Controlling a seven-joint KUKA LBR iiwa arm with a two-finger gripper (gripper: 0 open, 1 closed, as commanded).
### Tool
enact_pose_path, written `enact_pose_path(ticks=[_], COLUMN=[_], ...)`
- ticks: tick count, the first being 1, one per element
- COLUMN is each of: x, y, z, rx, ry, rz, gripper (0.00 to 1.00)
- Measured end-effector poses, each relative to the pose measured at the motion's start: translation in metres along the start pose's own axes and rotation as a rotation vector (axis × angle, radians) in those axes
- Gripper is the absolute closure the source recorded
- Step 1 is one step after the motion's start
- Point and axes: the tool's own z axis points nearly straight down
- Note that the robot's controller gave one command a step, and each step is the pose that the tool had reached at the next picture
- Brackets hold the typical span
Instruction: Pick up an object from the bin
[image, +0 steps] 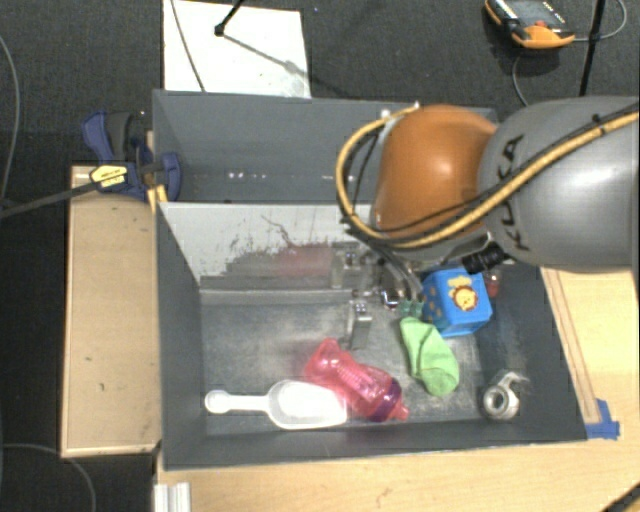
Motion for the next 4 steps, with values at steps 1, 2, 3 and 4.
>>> enact_pose_path(ticks=[1, 2, 3, 4], x=[-0.002, 0.016, 0.028, 0.044], y=[-0.001, -0.022, -0.029, -0.023], z=[-0.005, 0.072, 0.120, 0.072], rx=[-0.001, -0.001, -0.003, -0.001], ry=[-0.008, -0.012, 0.004, -0.011], rz=[0.003, -0.008, -0.022, -0.027], gripper=[0.00, 0.00, 0.00, 0.00])
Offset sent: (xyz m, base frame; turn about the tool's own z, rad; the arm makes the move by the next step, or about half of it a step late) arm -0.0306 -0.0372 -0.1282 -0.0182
